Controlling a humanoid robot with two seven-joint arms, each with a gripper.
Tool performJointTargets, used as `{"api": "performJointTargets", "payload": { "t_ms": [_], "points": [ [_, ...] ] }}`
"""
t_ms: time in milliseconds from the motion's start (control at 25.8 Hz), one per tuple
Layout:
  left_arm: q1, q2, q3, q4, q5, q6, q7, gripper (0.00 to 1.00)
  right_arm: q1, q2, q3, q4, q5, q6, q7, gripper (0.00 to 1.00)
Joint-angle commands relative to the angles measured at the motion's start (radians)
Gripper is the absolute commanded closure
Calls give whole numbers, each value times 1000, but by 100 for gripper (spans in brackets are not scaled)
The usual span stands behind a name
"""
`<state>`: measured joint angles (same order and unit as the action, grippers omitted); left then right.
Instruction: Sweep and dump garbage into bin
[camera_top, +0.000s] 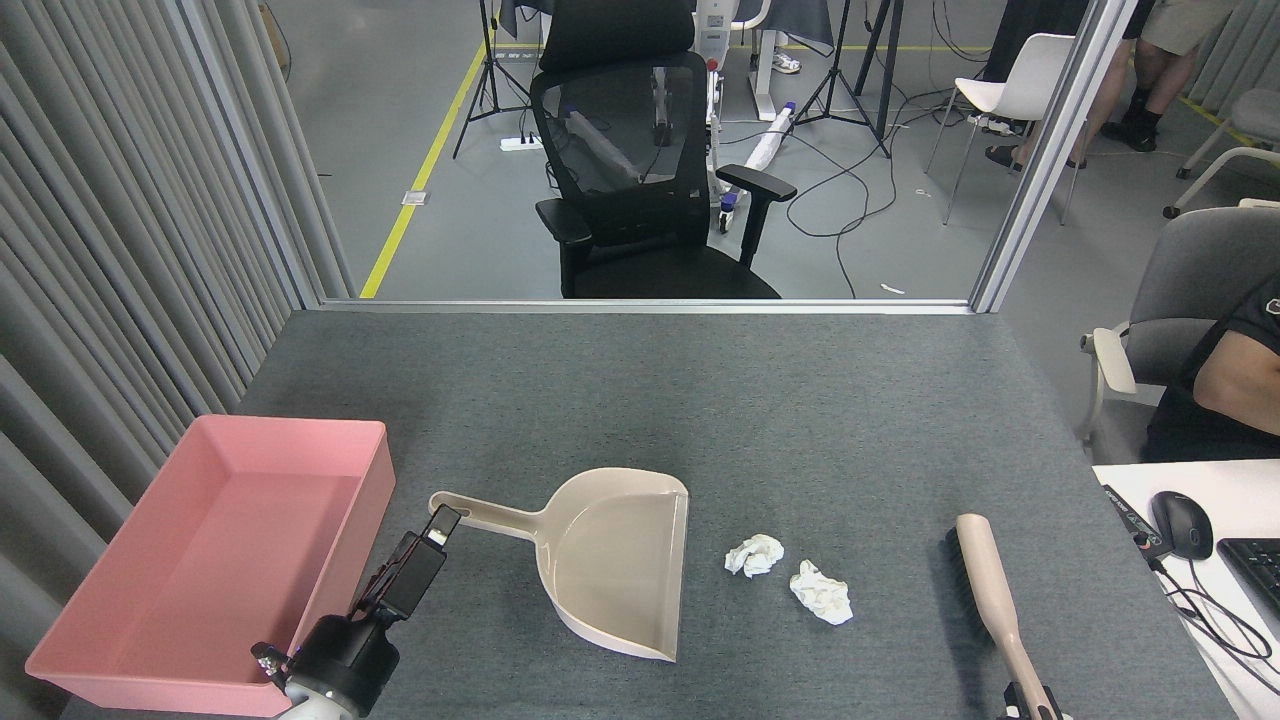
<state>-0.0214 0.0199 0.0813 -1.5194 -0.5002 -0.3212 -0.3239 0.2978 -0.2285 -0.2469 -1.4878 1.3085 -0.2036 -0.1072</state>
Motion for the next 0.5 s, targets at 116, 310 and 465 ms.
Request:
{"api": "performJointTargets", "payload": {
  "t_ms": [116, 310, 465],
  "points": [
    [-2, 0, 0, -1, 0, 1, -1, 1, 4, -2, 1, 0, 0, -7, -29, 92],
    [0, -5, -2, -8, 0, -1, 5, 1, 6, 0, 0, 0, 0, -10, -34, 93],
    [12, -5, -9, 1, -1, 13, 2, 1, 8, 3, 0, -8, -2, -11, -37, 93]
  ]
}}
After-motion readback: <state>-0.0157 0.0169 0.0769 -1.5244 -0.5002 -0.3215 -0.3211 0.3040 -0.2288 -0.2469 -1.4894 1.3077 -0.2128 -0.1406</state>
